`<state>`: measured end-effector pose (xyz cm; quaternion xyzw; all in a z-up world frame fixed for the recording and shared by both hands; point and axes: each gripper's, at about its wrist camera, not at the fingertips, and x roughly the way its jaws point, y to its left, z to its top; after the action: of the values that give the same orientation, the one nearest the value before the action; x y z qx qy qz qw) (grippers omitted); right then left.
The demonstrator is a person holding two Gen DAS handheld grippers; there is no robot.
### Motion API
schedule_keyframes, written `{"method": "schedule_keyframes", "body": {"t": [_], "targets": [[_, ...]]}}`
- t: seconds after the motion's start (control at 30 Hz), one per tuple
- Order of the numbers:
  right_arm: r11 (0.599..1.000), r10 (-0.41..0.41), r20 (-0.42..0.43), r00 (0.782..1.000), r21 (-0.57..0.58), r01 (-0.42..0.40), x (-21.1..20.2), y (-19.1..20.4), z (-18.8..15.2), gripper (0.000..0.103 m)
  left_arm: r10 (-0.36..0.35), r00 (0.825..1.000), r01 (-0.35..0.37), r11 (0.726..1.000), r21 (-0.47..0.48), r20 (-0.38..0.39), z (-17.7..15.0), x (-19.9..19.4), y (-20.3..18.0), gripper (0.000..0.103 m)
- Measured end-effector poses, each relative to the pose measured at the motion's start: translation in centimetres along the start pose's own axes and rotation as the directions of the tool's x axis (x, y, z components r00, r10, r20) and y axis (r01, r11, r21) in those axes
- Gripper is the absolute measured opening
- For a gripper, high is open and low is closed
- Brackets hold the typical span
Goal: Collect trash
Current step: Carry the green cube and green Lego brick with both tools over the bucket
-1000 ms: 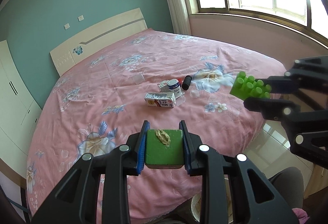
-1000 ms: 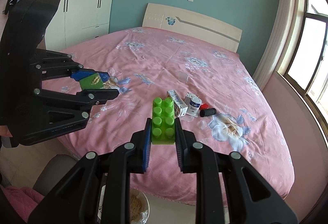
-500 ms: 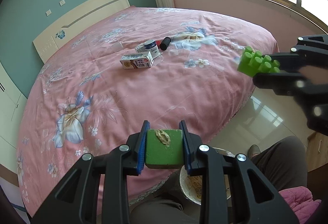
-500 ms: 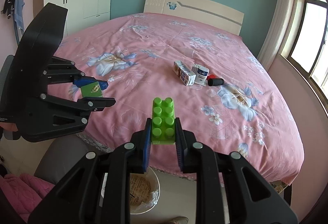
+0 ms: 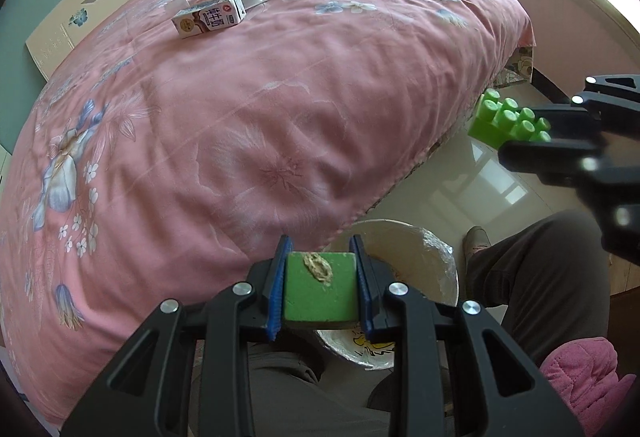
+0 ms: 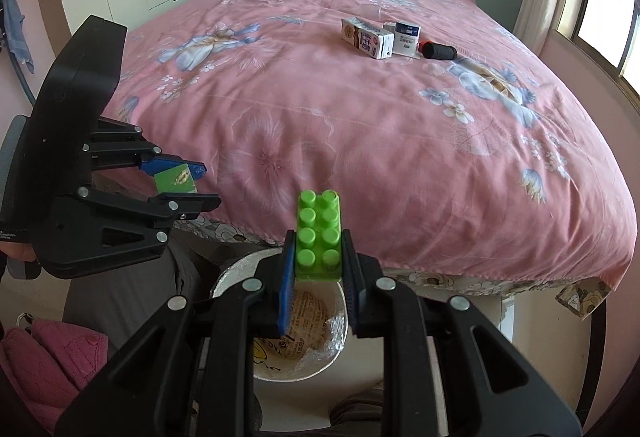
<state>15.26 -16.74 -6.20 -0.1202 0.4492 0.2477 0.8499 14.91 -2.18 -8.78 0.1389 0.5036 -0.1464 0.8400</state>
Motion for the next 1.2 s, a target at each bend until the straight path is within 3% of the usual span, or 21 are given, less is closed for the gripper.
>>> {"method": "schedule_keyframes", "body": {"t": [0.33,0.67,1.2], "targets": [[0.998,0.053,-0.134,0.99,0.03,-0.049,6.2,1.3,-4.8,0.022,-0.034,0.994,0.034,0.999,-0.003,-0.106,-3.1,5.2,-1.5,0.032],[0.992,0.109,-0.243,0.964,0.094,-0.089,11.9,1.9,-8.2,0.022,-0.067,0.976,0.066,0.998,-0.015,-0.209,-5.2,10.5,-2.5,0.032],[0.977,0.179,-0.42,0.89,0.185,-0.109,20.9,1.7,-12.4,0.023,-0.119,0.913,0.095,0.992,-0.081,-0.389,-7.7,20.2,-3.3,0.032]]}}
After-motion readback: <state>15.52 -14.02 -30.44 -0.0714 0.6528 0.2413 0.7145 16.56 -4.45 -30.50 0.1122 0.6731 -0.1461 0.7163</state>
